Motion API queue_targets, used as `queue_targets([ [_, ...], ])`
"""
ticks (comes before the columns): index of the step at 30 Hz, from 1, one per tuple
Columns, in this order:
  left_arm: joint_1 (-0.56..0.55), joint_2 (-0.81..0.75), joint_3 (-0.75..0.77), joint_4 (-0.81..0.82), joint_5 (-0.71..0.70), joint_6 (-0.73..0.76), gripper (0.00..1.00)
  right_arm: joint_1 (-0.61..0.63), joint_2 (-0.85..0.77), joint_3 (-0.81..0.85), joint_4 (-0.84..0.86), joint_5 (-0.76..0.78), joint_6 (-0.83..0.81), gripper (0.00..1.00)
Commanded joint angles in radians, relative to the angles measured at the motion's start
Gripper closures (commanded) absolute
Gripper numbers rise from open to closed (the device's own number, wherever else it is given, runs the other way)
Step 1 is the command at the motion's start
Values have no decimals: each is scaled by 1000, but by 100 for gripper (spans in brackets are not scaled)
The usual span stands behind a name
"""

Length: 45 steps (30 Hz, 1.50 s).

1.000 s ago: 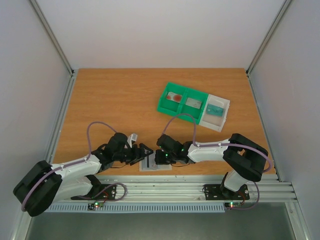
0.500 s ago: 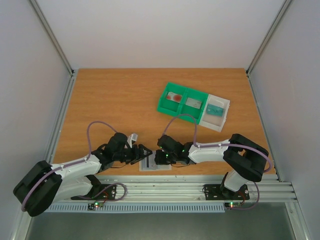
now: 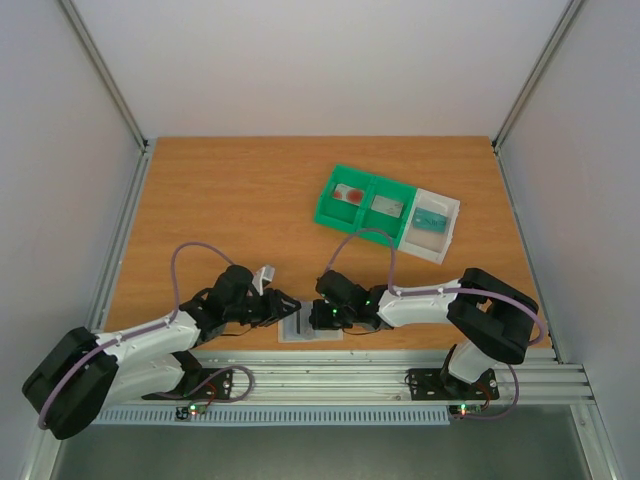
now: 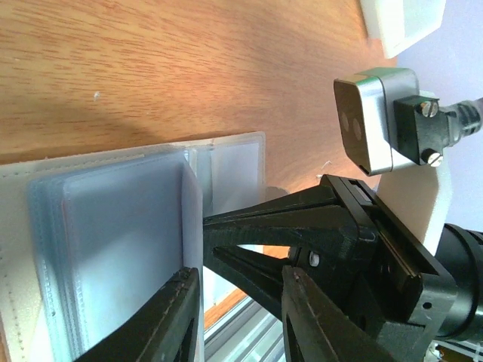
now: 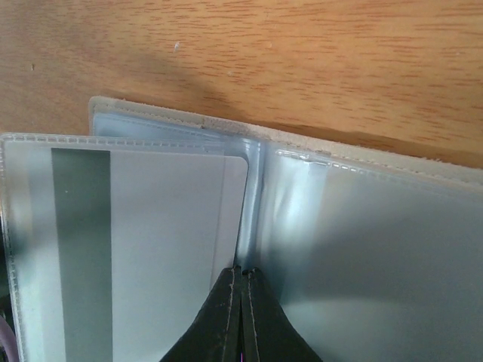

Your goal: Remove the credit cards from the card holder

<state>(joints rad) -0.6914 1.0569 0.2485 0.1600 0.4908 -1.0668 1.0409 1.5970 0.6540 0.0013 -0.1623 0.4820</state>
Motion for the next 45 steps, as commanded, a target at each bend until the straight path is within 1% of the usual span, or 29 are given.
queue_targets([
  [1, -4, -7, 8, 3, 5, 9, 70, 8, -21, -25, -47, 21, 3, 97],
  [6, -5, -20, -3, -24, -12, 15, 70, 8, -52, -19, -40, 21, 1, 93],
  [15, -4, -47, -3, -41, -12, 16, 70, 8, -29, -15, -8, 9, 6, 93],
  [17, -4, -50, -5, -30, -6, 9, 69, 8, -23, -21, -5, 8, 10, 93],
  [22, -4, -36, -12, 11, 15, -11, 65, 8, -10, -47, 29, 12, 19, 94],
  [24, -5, -34, -12, 11, 14, -13, 62, 8, -2, -52, 31, 15, 20, 94],
  [26, -4, -39, -11, -6, 0, -7, 57, 8, 8, -56, 30, 20, 22, 95],
  [31, -5, -46, 2, -63, -22, 19, 52, 8, 17, -60, 37, 18, 25, 95],
  [35, -4, -43, 15, -97, -35, 39, 46, 8, 18, -69, 38, 23, 30, 96],
  [37, -4, -43, 22, -115, -43, 50, 45, 9, 18, -72, 41, 23, 32, 96],
  [38, -5, -43, 25, -126, -46, 56, 46, 8, 17, -73, 42, 21, 33, 96],
  [41, -4, -37, 35, -154, -61, 81, 58, 8, 4, -76, 48, 15, 36, 96],
  [42, -5, -35, 40, -196, -70, 89, 61, 8, -7, -76, 52, 12, 37, 95],
  [45, -3, -41, 42, -218, -84, 103, 68, 8, -43, -76, 55, 6, 38, 92],
])
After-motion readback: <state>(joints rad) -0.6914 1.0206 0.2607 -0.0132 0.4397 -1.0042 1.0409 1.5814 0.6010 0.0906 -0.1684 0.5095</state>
